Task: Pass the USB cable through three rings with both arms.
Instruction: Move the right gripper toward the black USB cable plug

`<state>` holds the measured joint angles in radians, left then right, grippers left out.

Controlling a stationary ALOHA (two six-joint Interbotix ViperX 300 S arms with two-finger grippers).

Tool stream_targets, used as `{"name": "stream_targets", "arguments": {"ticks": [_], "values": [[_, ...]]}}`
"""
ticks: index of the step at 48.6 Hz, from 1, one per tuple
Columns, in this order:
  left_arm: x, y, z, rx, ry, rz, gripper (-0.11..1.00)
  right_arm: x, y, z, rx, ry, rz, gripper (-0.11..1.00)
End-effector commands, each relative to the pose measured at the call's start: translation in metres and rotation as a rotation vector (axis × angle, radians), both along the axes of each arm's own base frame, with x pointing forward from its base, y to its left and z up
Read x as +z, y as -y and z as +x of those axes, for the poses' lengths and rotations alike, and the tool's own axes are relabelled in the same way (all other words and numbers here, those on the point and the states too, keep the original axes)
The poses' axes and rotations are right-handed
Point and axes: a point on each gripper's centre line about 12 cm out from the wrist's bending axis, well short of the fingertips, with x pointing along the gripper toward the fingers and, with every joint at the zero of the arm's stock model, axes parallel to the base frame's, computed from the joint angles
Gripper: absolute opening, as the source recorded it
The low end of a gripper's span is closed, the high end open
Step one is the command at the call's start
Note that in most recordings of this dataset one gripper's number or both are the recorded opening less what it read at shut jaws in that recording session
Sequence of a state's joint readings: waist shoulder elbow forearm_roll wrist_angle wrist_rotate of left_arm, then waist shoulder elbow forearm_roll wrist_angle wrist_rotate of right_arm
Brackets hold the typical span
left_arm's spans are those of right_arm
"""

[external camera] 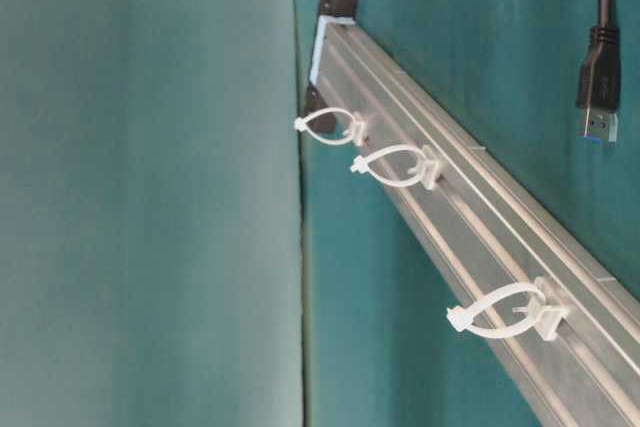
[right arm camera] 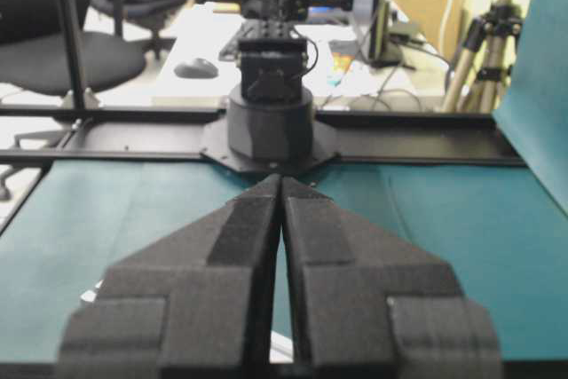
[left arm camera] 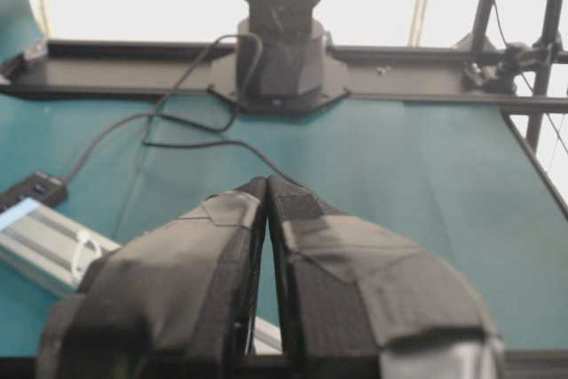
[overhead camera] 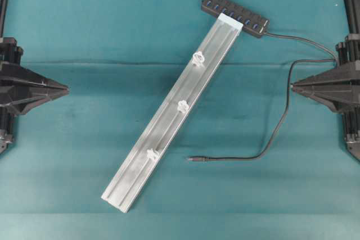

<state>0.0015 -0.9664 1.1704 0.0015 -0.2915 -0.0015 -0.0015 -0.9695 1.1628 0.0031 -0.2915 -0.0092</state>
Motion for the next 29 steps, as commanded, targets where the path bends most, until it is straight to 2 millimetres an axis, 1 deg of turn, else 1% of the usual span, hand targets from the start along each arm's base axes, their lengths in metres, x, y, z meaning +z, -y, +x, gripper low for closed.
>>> {"name": "stream_targets", "arguments": {"ticks": [1,4,7,10,19,29], "values": [[0.014,0.004,0.004,-0.022,0.011,-0.022,0.14,0.001,-0.002,0.002,0.011,0.001,0.029,0.09],[0.018,0.004,0.007,-0.023,-0.006,-0.034,0.13,-0.001,-0.001,0.002,0.007,-0.014,0.082,0.09],[0.022,0.005,0.01,-0.028,-0.016,-0.035,0.05,-0.004,0.0,0.002,0.001,-0.043,0.152,0.01],[0.024,0.005,0.014,-0.029,-0.03,-0.037,0.0,-0.007,0.001,0.003,-0.004,-0.076,0.212,0.0],[0.026,0.006,0.025,-0.03,-0.056,-0.036,0.0,-0.009,0.0,0.011,-0.003,-0.148,0.31,0.0],[0.022,0.006,0.033,-0.028,-0.08,-0.041,0.0,0.006,-0.004,0.028,0.01,-0.255,0.326,0.0]]}}
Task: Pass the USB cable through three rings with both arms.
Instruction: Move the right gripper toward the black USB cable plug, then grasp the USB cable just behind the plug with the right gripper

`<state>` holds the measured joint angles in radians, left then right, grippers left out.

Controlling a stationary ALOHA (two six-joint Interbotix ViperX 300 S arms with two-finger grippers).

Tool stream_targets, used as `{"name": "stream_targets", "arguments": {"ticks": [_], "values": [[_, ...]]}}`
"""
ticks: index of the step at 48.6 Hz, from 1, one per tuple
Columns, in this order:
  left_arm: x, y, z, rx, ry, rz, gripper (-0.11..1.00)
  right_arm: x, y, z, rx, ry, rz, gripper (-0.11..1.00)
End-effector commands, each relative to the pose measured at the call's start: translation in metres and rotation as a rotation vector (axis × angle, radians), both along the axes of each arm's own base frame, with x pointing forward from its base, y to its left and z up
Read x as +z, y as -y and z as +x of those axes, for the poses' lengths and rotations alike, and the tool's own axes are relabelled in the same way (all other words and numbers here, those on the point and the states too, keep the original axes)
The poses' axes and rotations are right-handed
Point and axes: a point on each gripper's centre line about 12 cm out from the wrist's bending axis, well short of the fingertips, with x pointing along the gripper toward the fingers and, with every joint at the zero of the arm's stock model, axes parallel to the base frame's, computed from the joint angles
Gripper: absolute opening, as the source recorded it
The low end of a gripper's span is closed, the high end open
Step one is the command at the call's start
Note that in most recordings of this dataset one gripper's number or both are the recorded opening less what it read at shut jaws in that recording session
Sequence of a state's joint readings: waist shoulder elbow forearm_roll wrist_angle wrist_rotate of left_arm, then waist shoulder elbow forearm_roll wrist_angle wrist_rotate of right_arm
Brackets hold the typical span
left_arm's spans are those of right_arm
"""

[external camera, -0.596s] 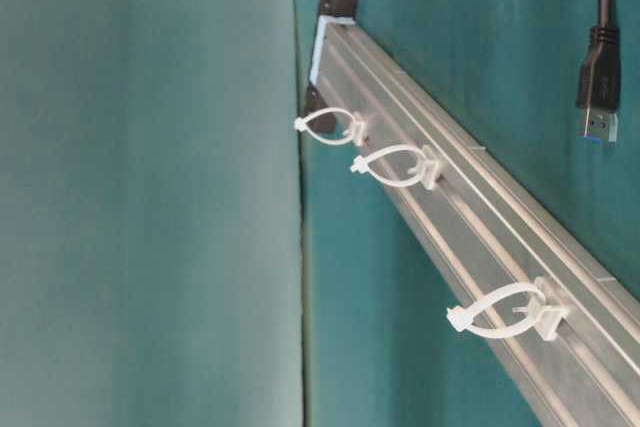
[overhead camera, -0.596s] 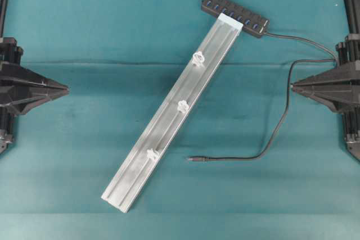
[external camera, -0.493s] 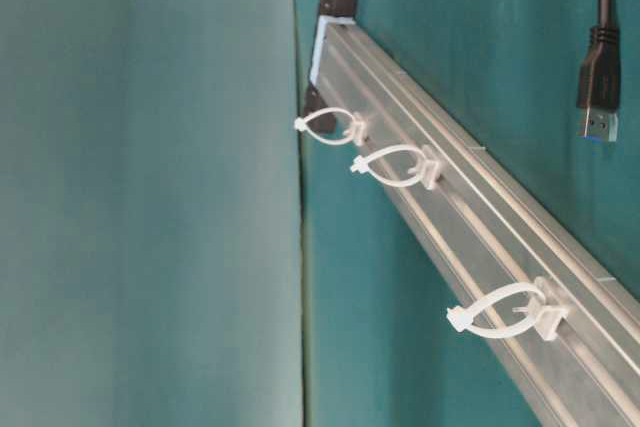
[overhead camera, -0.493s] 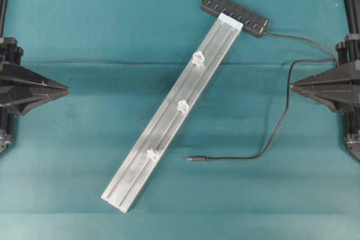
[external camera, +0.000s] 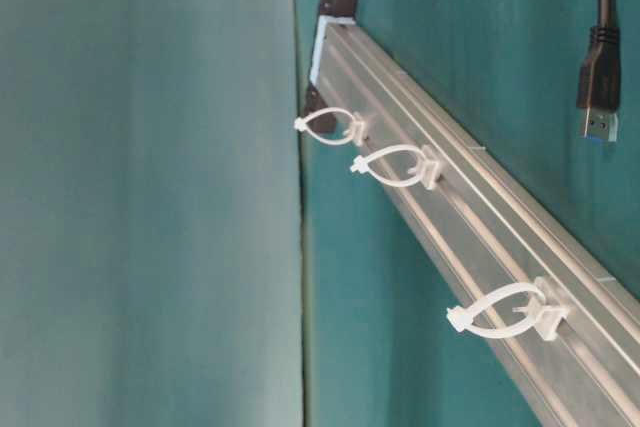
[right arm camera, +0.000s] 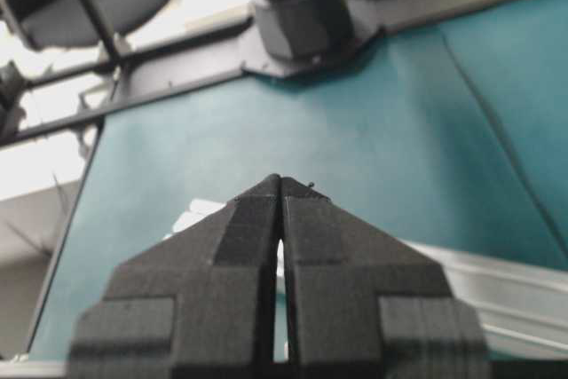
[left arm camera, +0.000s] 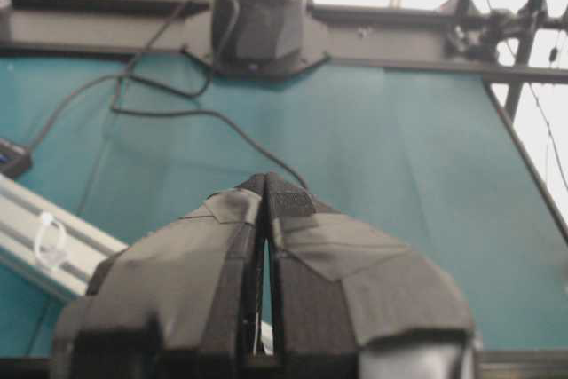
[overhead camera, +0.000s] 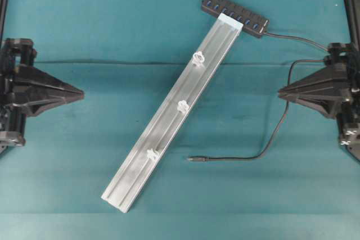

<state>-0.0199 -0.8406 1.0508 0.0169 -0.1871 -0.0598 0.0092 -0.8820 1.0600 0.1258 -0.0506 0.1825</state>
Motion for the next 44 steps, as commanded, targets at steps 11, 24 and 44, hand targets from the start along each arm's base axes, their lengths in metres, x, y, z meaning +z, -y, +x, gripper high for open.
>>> {"name": "stream_targets", "arguments": {"ticks": [11,24,44], "values": [[0.013,0.001,0.008,-0.004,0.023,0.002,0.0,0.008,-0.01,0.024,0.056,-0.265,0.012,0.0],[0.012,0.0,0.009,-0.001,0.018,0.003,0.0,-0.016,-0.022,0.062,0.111,-0.527,-0.007,0.0],[0.011,-0.001,0.009,0.003,-0.001,0.003,0.0,-0.06,-0.02,0.11,0.171,-0.954,-0.208,0.0]]}}
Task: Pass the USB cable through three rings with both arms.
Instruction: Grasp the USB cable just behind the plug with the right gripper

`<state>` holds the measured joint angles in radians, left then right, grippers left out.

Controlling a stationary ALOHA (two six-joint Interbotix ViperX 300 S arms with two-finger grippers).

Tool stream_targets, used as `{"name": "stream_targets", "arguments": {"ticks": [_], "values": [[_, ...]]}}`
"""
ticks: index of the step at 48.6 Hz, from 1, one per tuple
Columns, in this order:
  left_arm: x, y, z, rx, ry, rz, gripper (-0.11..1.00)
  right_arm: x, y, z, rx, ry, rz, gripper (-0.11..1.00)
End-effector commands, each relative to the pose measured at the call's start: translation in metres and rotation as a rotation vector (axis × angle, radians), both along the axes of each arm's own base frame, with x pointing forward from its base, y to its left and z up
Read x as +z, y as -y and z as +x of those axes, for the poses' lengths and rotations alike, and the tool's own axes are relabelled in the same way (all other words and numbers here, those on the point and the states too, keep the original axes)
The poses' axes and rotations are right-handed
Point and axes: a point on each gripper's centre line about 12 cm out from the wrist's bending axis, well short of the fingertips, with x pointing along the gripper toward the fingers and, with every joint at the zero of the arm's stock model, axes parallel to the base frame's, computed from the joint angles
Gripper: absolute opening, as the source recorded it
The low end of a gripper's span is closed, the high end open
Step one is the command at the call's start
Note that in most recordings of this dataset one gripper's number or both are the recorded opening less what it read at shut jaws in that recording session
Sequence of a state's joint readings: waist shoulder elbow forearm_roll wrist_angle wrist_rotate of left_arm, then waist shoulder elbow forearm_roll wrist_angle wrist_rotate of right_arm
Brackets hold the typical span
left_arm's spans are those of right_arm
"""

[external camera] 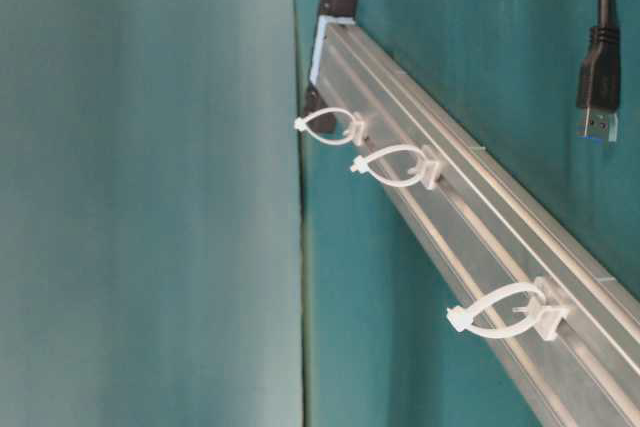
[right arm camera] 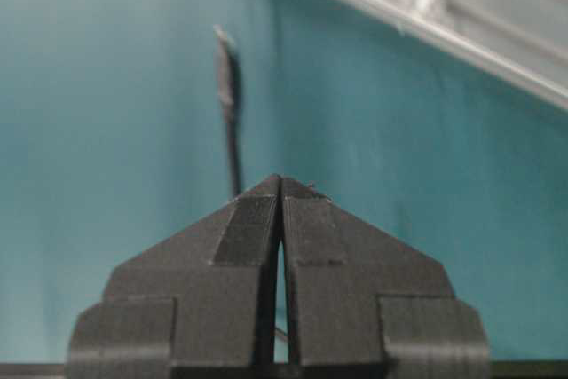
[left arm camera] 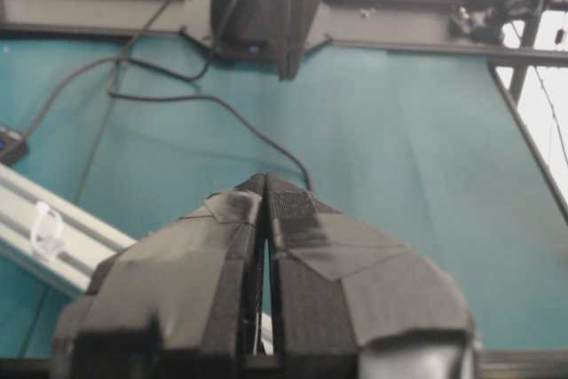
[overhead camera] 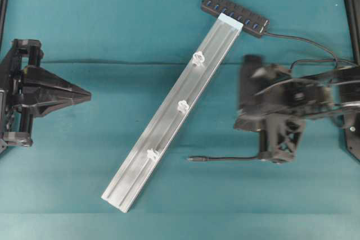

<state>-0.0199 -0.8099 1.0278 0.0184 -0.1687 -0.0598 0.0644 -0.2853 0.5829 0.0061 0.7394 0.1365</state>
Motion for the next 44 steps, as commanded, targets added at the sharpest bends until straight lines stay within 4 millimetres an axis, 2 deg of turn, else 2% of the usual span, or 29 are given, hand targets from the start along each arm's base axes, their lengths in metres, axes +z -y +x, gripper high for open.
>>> {"name": "stream_targets", "arguments": {"ticks": [1,12,16,20,24,33,36,39,44], "values": [[0.01,-0.001,0.002,0.003,0.022,0.001,0.0,-0.009,-0.001,0.012,0.027,-0.066,-0.032,0.0],[0.007,-0.003,0.002,0.014,0.003,0.002,0.0,-0.041,-0.009,0.041,0.046,-0.139,-0.036,0.0],[0.007,-0.004,0.002,0.016,0.0,0.0,0.0,-0.046,-0.011,0.046,0.047,-0.156,-0.037,0.01],[0.007,-0.004,0.002,0.016,0.0,0.0,0.0,-0.051,-0.01,0.049,0.045,-0.169,-0.038,0.06],[0.007,-0.004,0.002,0.016,0.0,0.0,0.0,-0.056,-0.013,0.049,0.047,-0.185,-0.033,0.21],[0.007,-0.012,0.002,0.051,0.0,-0.001,0.0,-0.072,-0.019,0.049,0.068,-0.247,-0.044,0.74],[0.007,-0.012,0.001,0.052,0.002,0.0,0.0,-0.073,-0.021,0.05,0.071,-0.25,-0.044,0.87],[0.007,-0.013,0.001,0.054,0.003,0.0,0.0,-0.074,-0.021,0.051,0.068,-0.249,-0.043,0.93],[0.008,-0.012,-0.001,0.052,0.011,-0.001,0.0,-0.078,-0.023,0.053,0.069,-0.247,-0.041,0.87]]}}
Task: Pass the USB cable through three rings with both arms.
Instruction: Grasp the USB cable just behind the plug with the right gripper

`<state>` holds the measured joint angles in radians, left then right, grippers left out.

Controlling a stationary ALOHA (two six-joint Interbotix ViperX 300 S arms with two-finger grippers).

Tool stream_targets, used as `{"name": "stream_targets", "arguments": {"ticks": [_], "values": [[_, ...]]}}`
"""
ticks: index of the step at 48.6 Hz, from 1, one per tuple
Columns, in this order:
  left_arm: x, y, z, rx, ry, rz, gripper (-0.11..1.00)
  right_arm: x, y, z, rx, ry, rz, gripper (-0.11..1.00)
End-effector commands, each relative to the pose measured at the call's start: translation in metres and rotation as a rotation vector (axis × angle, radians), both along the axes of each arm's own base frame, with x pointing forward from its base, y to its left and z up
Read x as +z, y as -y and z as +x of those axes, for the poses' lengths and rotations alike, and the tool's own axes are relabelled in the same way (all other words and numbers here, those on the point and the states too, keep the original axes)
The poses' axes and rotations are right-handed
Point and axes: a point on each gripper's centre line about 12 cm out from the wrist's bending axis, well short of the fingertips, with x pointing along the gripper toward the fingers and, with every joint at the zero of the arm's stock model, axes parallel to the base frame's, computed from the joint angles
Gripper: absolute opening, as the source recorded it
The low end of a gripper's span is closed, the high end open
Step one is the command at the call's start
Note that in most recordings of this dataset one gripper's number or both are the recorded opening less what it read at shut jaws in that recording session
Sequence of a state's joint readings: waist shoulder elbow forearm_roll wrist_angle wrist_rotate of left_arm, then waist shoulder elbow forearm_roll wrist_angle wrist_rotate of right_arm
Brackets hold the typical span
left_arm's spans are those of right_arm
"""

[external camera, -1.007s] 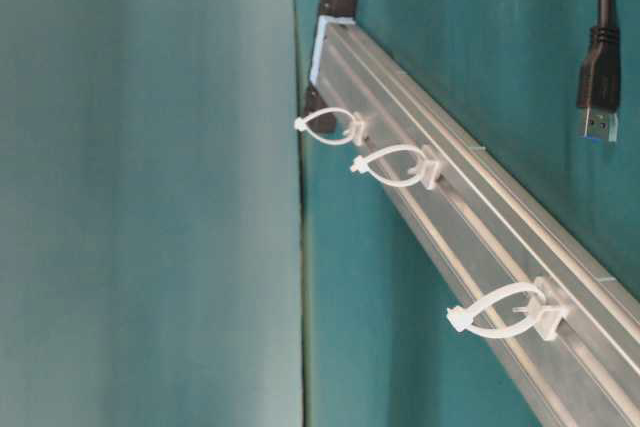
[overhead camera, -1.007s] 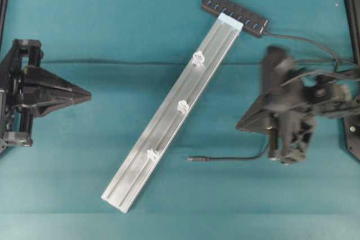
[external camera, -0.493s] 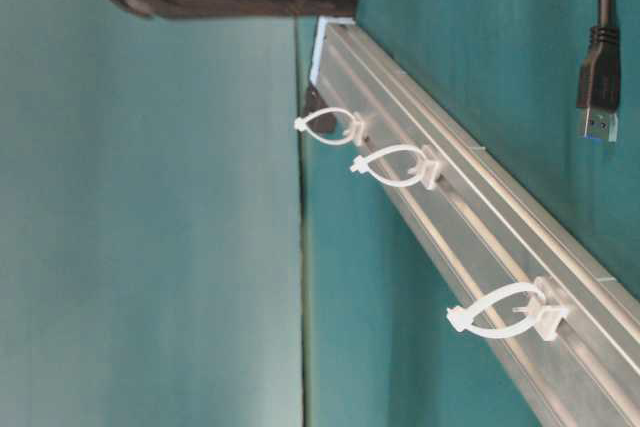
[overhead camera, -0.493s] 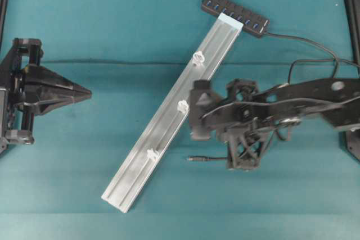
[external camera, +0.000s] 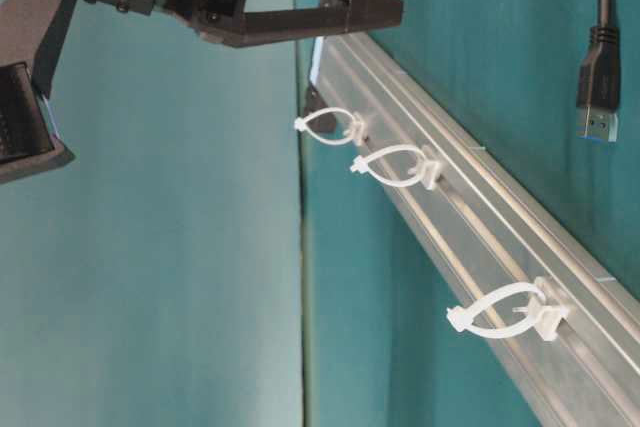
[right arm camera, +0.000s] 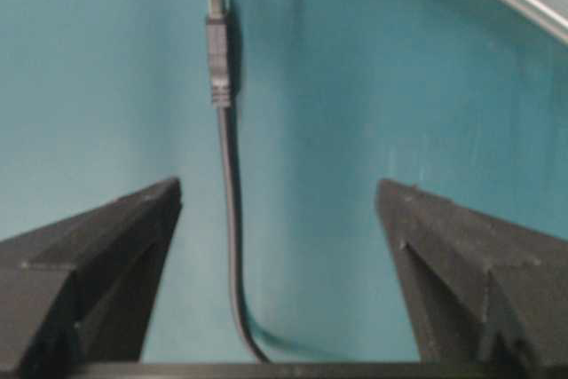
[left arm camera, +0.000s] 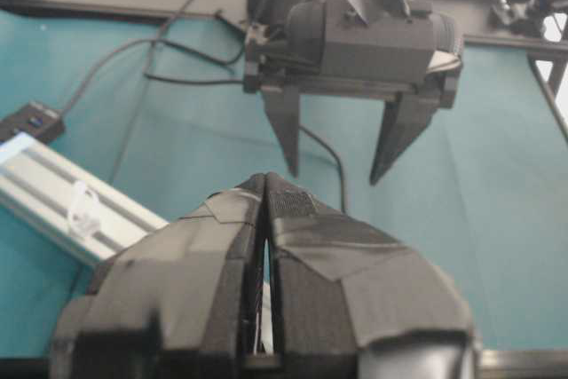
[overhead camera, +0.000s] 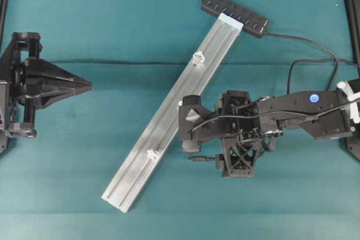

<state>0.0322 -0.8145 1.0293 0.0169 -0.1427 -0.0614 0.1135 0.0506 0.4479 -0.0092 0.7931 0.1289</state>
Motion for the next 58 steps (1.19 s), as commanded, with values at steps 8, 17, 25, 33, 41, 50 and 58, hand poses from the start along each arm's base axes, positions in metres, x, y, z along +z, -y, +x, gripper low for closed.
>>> {"name": "stream_targets", "arguments": {"ticks": [8,17,25,33,41,50,58], "values": [[0.012,0.0,-0.001,-0.002,0.038,0.004,0.0,-0.012,-0.004,0.006,0.01,0.003,0.001,0.85],[0.011,-0.001,-0.001,0.003,0.035,0.003,0.0,-0.025,-0.017,0.011,0.038,0.03,0.008,0.85],[0.009,-0.001,-0.002,0.004,0.032,0.004,0.0,-0.037,-0.028,0.009,0.06,0.022,0.012,0.85],[0.01,-0.001,-0.002,0.004,0.037,0.006,0.0,-0.057,-0.027,0.003,0.06,0.009,0.01,0.85],[0.009,-0.001,-0.002,0.002,0.033,0.009,0.0,-0.065,-0.024,0.002,0.052,0.017,0.011,0.85],[0.006,-0.001,-0.003,0.002,0.026,0.008,0.0,-0.068,-0.019,0.003,0.04,0.016,0.011,0.85],[0.006,-0.001,-0.003,0.004,0.029,0.007,0.0,-0.075,-0.018,0.003,0.037,-0.004,0.008,0.85]]}}
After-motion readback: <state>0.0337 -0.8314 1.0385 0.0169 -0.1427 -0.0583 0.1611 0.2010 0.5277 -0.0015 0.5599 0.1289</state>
